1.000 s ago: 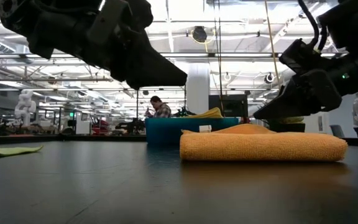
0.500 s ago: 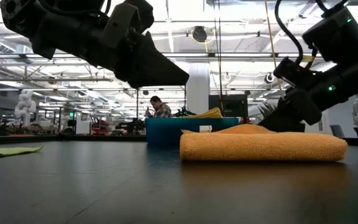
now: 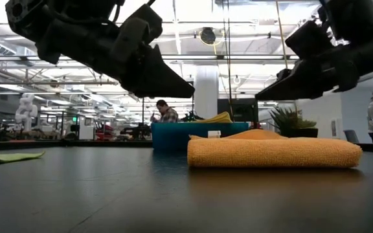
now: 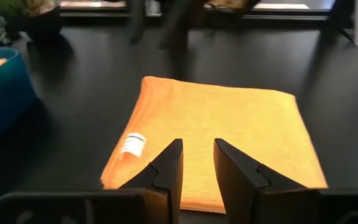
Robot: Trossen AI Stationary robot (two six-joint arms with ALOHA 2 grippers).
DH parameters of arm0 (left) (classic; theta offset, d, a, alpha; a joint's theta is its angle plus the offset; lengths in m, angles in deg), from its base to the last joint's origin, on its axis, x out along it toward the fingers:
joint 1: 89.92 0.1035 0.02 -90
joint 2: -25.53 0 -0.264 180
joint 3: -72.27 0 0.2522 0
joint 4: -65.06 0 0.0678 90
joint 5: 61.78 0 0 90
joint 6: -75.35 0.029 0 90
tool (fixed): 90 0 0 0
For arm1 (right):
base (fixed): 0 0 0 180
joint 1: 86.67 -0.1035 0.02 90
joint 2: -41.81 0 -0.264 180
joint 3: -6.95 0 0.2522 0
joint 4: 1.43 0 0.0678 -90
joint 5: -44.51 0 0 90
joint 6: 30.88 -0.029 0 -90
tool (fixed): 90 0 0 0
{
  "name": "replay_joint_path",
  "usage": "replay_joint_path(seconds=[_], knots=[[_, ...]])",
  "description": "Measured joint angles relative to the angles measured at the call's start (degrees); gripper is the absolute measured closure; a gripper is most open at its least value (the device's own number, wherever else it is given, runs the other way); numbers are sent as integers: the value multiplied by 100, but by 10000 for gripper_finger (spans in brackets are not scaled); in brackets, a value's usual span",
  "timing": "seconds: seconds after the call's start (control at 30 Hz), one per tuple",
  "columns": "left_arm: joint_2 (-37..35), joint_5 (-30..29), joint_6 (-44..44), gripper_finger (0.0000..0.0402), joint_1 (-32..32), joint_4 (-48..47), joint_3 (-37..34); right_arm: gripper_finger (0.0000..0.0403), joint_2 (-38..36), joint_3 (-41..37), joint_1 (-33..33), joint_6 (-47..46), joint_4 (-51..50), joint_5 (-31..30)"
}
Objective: Fold microfiber towels
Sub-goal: Put the orange microfiber cloth into the dark blue bin
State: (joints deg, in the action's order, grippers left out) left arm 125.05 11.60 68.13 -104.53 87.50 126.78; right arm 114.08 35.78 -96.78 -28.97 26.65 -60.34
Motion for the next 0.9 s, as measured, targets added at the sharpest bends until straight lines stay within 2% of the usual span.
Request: replay_joint_path(seconds=[0.2, 0.33, 0.43, 0.63, 0.77, 0.9], knots=[[0, 4, -134, 309, 57, 87, 2, 287, 531, 2, -30, -517, 570, 446], [0, 7, 28, 309, 11, 79, 2, 287, 1122, 4, -149, -539, 935, 461], [0, 7, 91, 309, -35, 80, 2, 287, 1637, 7, -162, -575, 1311, 397], [0, 9, 50, 309, -159, 80, 2, 287, 2489, 9, 44, -1087, 1709, -477], [0, 25, -42, 309, -284, 82, 2, 287, 2736, 7, 294, -1419, 1707, -348], [0, 27, -150, 309, -391, 83, 2, 287, 2665, 8, 345, -1446, 1703, -136]])
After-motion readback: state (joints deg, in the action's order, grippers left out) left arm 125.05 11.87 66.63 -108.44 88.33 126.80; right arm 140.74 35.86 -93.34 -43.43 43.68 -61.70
